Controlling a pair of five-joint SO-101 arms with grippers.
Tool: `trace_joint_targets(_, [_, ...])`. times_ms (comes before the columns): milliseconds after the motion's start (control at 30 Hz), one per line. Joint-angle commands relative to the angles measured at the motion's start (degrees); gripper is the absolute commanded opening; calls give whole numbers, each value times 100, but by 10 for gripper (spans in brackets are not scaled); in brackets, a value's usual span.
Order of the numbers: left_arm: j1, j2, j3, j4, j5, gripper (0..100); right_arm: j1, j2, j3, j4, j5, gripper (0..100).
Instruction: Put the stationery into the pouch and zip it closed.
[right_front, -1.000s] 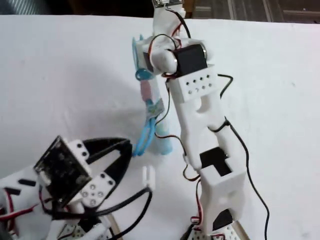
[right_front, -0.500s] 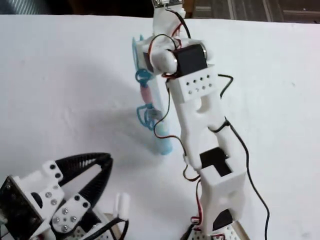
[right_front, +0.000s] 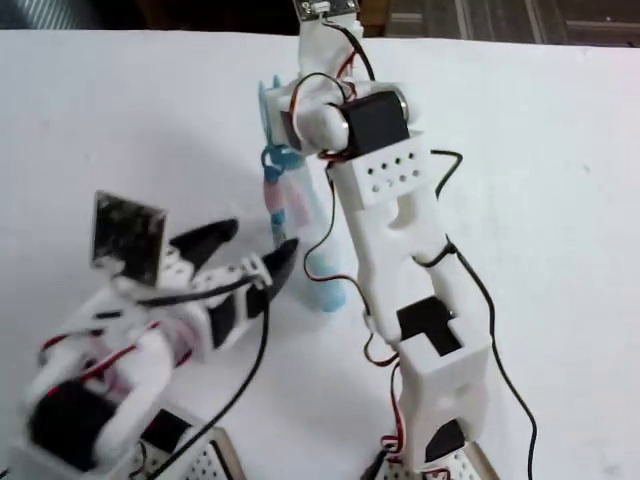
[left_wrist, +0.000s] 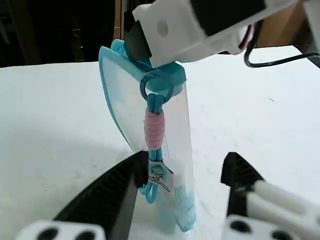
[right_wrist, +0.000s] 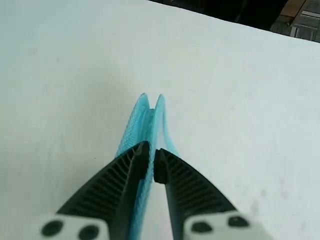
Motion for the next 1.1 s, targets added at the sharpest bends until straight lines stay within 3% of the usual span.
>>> trace_joint_targets(0, [-97,-35,637,-949,466,263,31,180,44,110,35,18])
trace_joint_targets(200, [-70,-35,1095,-1881,545,231,31,207,44,110,44,18])
trace_joint_targets(333, [-53,-35,1297,-2453,-176,173,31,215,44,110,53,18])
trace_joint_targets(500, [-53,-35,1587,-2866,-264,156,31,224,44,110,62,18])
trace_joint_targets(633, [-53,-35,1666,-2848,-264,146,31,233,44,110,62,18])
trace_joint_targets(800, [-44,-35,1631,-2840,-290,22,31,233,44,110,53,18])
trace_joint_targets(1067, [325,-44,1499,-2110,-290,24,31,233,44,127,26,18])
